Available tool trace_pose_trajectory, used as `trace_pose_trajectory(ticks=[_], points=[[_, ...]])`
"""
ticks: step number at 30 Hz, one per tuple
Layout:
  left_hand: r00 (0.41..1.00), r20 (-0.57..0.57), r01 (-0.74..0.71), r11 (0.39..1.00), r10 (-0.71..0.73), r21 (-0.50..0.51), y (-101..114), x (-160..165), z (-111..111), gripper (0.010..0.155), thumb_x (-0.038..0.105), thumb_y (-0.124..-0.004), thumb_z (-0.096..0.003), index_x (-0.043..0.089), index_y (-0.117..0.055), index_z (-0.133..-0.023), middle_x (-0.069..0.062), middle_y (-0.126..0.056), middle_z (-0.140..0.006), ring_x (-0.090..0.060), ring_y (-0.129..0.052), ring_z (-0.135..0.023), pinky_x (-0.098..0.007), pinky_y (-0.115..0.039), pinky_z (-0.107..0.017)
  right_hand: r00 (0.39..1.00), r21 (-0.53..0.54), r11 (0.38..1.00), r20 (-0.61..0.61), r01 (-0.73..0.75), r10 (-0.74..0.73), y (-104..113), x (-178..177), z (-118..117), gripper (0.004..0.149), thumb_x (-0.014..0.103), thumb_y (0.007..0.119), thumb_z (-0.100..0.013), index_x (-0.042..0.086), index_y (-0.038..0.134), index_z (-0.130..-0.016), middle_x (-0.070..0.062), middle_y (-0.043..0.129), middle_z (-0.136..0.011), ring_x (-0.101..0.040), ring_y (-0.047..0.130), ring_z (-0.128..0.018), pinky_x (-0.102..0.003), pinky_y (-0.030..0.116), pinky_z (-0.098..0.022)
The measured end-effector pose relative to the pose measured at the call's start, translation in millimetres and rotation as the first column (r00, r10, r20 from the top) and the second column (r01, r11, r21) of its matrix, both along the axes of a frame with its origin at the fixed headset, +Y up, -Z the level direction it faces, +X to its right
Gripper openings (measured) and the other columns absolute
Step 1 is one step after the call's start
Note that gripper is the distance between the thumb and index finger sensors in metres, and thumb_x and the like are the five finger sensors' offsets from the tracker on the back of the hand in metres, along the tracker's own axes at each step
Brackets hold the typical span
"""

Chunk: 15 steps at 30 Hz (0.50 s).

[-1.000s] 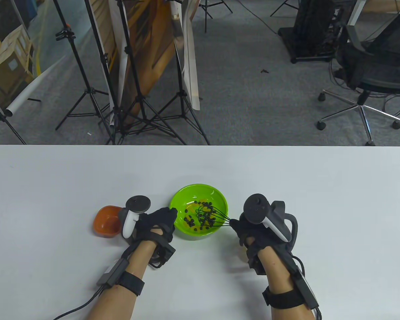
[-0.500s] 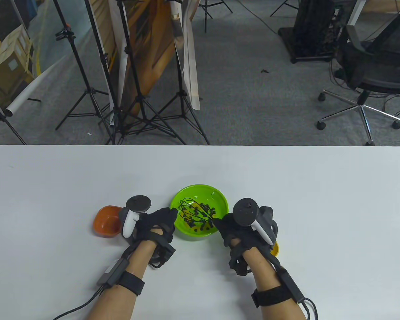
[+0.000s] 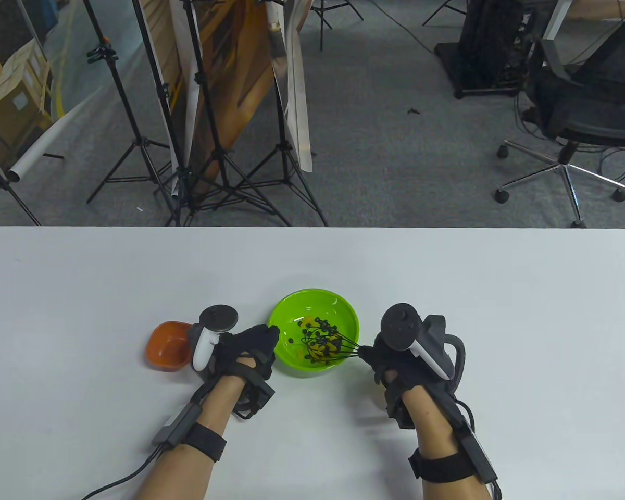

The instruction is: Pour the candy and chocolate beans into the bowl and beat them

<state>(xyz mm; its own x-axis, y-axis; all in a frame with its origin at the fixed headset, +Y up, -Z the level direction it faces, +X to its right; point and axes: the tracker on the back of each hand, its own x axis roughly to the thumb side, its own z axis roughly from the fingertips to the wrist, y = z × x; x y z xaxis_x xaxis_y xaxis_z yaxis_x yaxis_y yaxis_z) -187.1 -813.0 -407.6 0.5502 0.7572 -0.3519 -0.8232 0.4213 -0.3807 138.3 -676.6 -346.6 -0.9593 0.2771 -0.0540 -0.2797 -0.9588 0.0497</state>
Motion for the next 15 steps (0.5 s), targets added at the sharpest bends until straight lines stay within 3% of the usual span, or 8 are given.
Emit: trace_pose_trajectory(ticks=[10, 15], points=[[1.0, -0.003, -0.007, 1.0, 0.007, 0.0, 0, 0, 0, 0.044, 0.062, -0.067, -0.0453, 0.025, -0.08, -0.066, 0.013, -0.096, -0.039, -0.015, -0.105, -0.03, -0.029, -0.092, -0.02, 0.995, 0.08, 0.997, 0.093, 0.016, -0.024, -20, 4, -7, 0.054, 0.052, 0.085, -0.045, 0.008, 0.094, -0.075, -0.011, 0.101, -0.04, -0.022, 0.092, -0.004, -0.042, 0.088, -0.002], [1.0, -0.006, -0.005, 1.0, 0.005, -0.001, 0, 0, 0, 0.044, 0.062, -0.067, -0.0453, 0.026, -0.08, -0.066, 0.013, -0.096, -0.039, -0.015, -0.105, -0.03, -0.028, -0.092, -0.02, 0.997, 0.101, 0.994, 0.066, 0.044, -0.051, -39, -12, -9, 0.056, 0.053, 0.079, -0.046, 0.008, 0.092, -0.076, -0.009, 0.101, -0.038, -0.02, 0.091, -0.002, -0.04, 0.088, 0.0]])
